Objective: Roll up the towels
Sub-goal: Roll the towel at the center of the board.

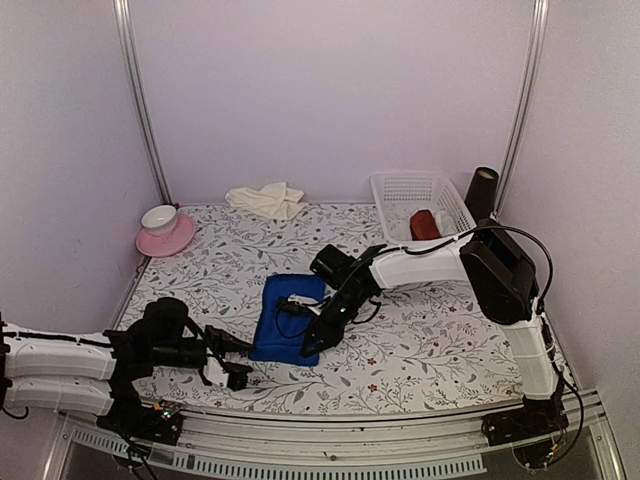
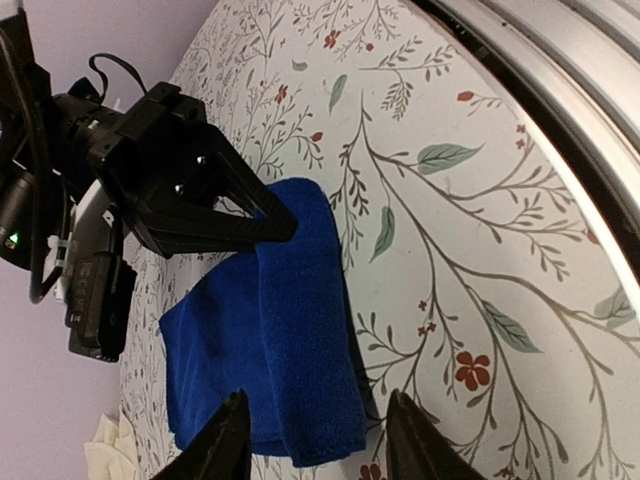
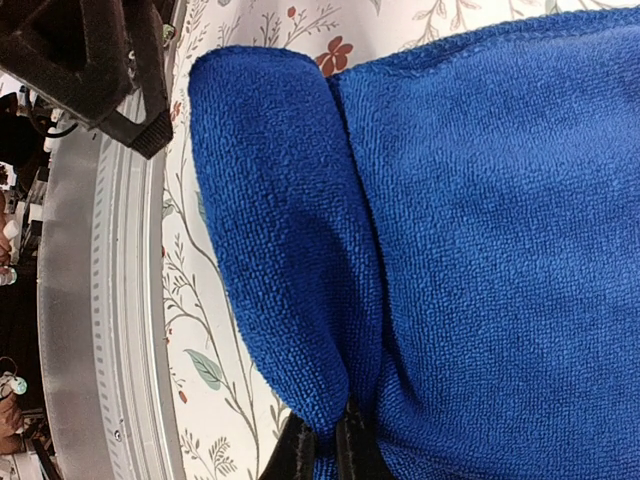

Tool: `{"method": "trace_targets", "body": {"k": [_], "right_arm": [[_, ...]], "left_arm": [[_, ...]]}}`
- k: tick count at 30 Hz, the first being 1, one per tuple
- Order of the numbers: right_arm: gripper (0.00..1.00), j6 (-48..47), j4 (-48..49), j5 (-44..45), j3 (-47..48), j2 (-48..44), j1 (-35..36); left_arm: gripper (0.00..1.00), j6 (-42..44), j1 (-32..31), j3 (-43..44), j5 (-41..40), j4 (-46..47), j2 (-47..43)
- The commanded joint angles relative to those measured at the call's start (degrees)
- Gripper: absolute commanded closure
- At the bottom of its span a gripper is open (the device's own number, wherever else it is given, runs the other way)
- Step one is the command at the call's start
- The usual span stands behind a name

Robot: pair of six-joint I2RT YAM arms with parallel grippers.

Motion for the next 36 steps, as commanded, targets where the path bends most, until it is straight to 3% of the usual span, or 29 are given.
{"method": "trace_targets", "body": {"k": [1, 12, 18, 23, 31, 36], "right_arm": [[0.95, 0.19, -0.86, 0.49, 1.01, 1.67, -0.66], [0.96, -0.23, -1.28, 0.37, 0.76, 2.02, -0.64], [0.95, -0.33, -1.38, 0.72, 0.83, 2.36, -0.78], [0.96, -0.24, -1.41, 0.72, 0.83, 2.59, -0.85], [0.95, -0.97, -1.85, 0.64, 1.27, 2.68, -0.9], [0.95, -1.21, -1.99, 0.64, 1.36, 2.94, -0.99]], "left_arm": [[0.54, 1.05, -1.76, 0.72, -0.94, 0.57, 3.46], [0.53, 1.03, -2.88, -0.7, -6.14, 10.19, 10.11], [0.53, 0.52, -3.29, 0.01, -7.99, 11.04, 12.72], [0.58, -0.02, -3.38, 0.04, -9.57, 11.04, 15.25], [0.59, -1.99, -3.42, -0.3, -15.17, 16.17, 19.49], [0.66, -2.67, -3.39, -0.41, -17.43, 18.15, 22.16]]}}
